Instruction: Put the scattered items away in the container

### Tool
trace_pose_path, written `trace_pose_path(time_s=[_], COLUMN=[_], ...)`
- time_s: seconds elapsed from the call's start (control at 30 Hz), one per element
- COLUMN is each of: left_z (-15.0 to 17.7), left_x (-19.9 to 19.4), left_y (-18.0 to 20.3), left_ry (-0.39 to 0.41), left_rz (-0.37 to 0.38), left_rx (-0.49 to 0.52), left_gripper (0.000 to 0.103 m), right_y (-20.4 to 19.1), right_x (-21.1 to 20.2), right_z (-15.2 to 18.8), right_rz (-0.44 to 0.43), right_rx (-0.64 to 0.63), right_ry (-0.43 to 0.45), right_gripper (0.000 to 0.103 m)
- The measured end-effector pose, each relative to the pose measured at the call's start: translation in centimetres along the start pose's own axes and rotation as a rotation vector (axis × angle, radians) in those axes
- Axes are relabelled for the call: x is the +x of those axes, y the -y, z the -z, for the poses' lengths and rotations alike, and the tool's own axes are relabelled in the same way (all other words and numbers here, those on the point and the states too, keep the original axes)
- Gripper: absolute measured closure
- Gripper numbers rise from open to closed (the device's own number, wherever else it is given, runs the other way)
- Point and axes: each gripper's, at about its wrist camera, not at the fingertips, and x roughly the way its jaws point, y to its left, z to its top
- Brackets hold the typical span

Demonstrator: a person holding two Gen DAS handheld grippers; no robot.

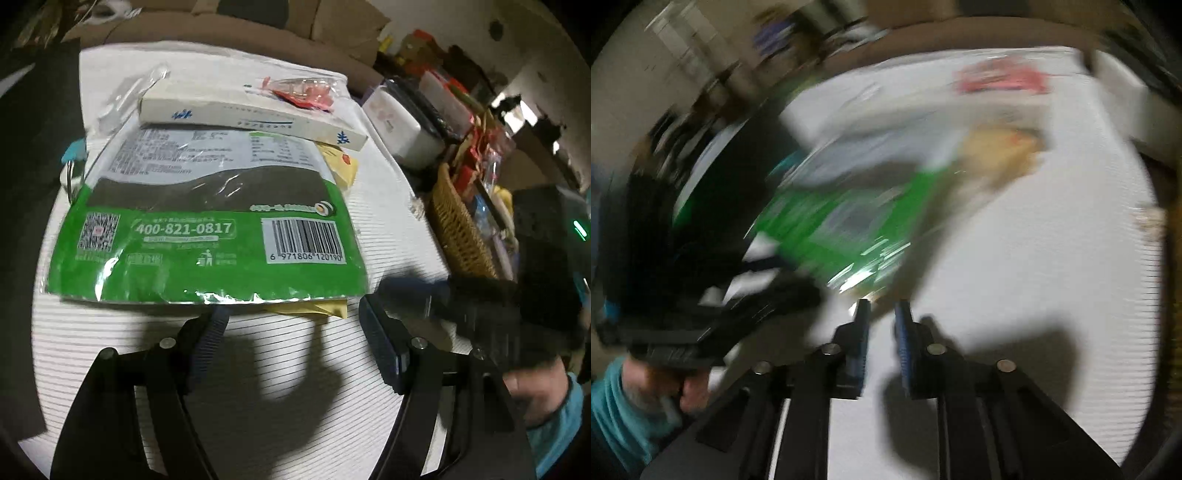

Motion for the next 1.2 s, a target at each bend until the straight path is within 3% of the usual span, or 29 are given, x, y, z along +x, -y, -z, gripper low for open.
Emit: trace_pose_path(time_s=[0.17,0.3,0.57,0.63,0.67,0.7,0.8,1.03,1.2], left_z=[-0.2,-0.3,-0.7,-0.8,-0.8,-0.8,-0.8,0.3,0.6], left_x=[0.8,1.2,2.0,2.0,2.0,2.0,1.8,0.4,-0.6], left_y=[0.0,0.0,-0.1,-0.1,-0.2,-0.3,-0.7,-1.3,-1.9], left_ry=[-0.007,-0.018,-0.046,-0.046,-0.047,-0.048,-0.056,-0.072,-0.084], left_rz=[-0.028,-0.021,-0.009,-0.009,-0.007,-0.004,-0.003,-0.012,-0.021], left_rx=[0.008,0.004,0.005,0.005,0.002,-0.002,-0.01,0.022,0.005], left_gripper=[0.034,0.034,0.033,0.032,0.032,0.032,0.032,0.032,0.027], right_y=[5.7,8.2,10.6,10.7,10.7,10.8,10.5,3.3,0.8], right_x=[-0.1,1.9,6.4,6.3,6.4,6.3,5.7,3.9,1.9], right_z=[-4.5,-7.3,-9.1,-9.1,-9.1,-8.9,-8.4,-5.4,-1.5], right_rz=[0.015,-0.067,-0.226,-0.215,-0.205,-0.214,-0.237,-0.203,-0.249], right_rx=[0.175,0.303,0.447,0.444,0.44,0.442,0.425,0.12,0.068], right_ry=[0.103,0.149,0.155,0.159,0.156,0.159,0.16,0.027,-0.053], right_gripper=[0.065,0.049,0.047,0.061,0.086,0.089,0.093,0.094,0.093])
